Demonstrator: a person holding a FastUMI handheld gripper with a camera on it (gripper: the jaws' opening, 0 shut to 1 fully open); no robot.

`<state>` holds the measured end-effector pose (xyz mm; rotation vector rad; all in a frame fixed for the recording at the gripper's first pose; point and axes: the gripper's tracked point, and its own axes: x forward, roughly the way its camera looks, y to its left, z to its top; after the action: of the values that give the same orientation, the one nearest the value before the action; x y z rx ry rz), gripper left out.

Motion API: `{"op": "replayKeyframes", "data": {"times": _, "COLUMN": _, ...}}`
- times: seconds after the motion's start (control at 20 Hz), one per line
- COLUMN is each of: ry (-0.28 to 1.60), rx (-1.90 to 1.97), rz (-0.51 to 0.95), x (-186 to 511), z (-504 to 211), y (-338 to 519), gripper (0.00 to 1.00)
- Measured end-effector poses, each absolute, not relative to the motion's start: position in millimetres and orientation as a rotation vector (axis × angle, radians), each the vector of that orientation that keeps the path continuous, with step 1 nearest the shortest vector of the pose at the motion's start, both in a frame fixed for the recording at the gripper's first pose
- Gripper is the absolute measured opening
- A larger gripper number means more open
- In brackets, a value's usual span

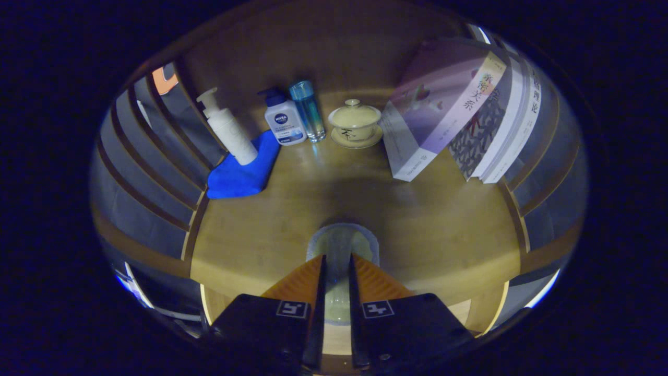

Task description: Pull open the drawer, take out the items inside it, and place them on the countertop above the cabinet.

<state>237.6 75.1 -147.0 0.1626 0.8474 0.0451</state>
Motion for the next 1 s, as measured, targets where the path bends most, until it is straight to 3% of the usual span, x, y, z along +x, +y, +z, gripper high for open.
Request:
{"op": "replayKeyframes", "data": {"times": 0.05, "ry": 0.825, "rx": 0.151, "rz": 0.033, "x": 238, "z": -147, "y": 70, "gripper": 0.26}}
{"op": "replayKeyframes", "data": {"times": 0.25, "ry": 0.67, "rx": 0.174, "rz": 0.06, "x": 233, "z": -124, "y": 72, "gripper": 0.59}}
{"op": "replayKeyframes", "data": {"times": 0.7, "ry": 0.411, "rx": 0.085, "rz": 0.067, "x": 153, "z": -89, "y": 70, "gripper": 0.64}}
{"op": "replayKeyframes", "data": {"times": 0.85, "ry": 0.314, "rx": 0.098, "rz": 0.106, "x": 111, "z": -76, "y": 78, "gripper": 0.94}}
{"op": "replayKeyframes", "data": {"times": 1.0, "ry": 0.178, "rx": 0.098, "rz": 0.093, "x": 73, "z": -65, "y": 72, "gripper": 0.97}}
